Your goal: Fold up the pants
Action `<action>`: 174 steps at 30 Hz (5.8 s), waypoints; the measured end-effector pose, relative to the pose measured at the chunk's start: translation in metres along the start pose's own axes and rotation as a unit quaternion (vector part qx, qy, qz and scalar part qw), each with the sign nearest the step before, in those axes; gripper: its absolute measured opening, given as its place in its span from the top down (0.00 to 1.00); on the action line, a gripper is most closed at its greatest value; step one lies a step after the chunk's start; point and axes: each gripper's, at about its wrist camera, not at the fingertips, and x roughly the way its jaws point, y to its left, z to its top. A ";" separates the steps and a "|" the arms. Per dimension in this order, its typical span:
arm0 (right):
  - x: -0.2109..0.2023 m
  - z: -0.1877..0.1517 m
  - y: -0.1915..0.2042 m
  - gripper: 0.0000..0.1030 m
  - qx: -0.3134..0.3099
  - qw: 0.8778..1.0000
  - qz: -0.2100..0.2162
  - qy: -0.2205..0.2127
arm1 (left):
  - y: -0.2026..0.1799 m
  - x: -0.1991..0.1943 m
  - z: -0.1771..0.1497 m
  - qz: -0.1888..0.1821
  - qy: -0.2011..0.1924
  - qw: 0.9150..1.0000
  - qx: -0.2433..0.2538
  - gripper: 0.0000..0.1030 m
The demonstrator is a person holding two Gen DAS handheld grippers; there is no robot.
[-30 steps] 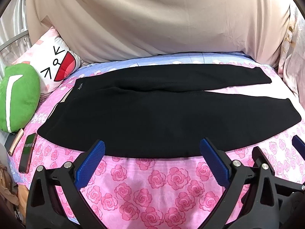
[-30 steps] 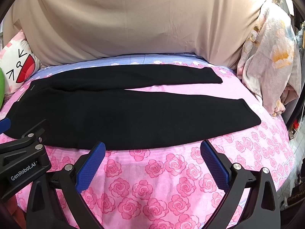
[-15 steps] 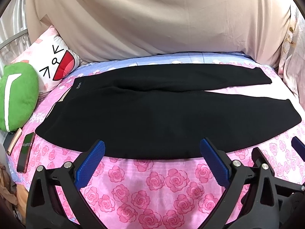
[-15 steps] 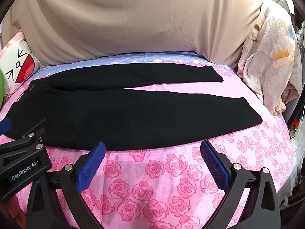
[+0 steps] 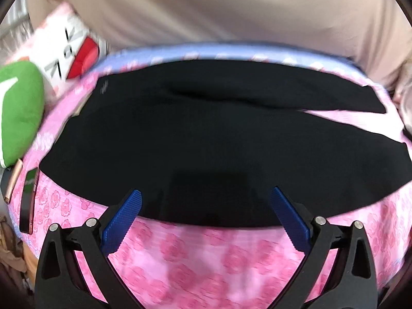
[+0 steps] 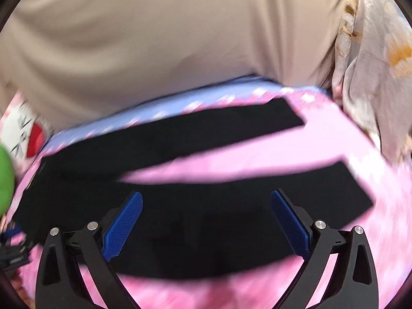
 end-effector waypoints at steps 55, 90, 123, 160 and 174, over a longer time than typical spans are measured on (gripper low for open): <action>-0.022 -0.013 -0.184 0.93 0.037 0.999 -0.030 0.027 | 0.264 0.007 0.038 0.131 -0.023 0.970 -0.202 0.40; 0.031 -0.022 -0.211 0.87 0.074 0.980 -0.147 0.114 | 0.272 0.054 0.040 0.019 0.029 0.959 -0.283 0.82; -0.019 -0.085 0.014 0.46 -0.015 0.998 0.029 0.057 | 0.248 0.002 -0.015 0.132 0.039 0.974 -0.182 0.53; -0.014 0.007 -0.102 0.72 -0.030 0.998 -0.031 0.042 | 0.019 0.025 -0.001 0.086 0.007 0.996 -0.022 0.09; 0.127 0.005 0.312 0.61 -0.214 0.925 0.268 0.165 | 0.048 0.040 -0.037 0.003 0.035 0.999 0.007 0.08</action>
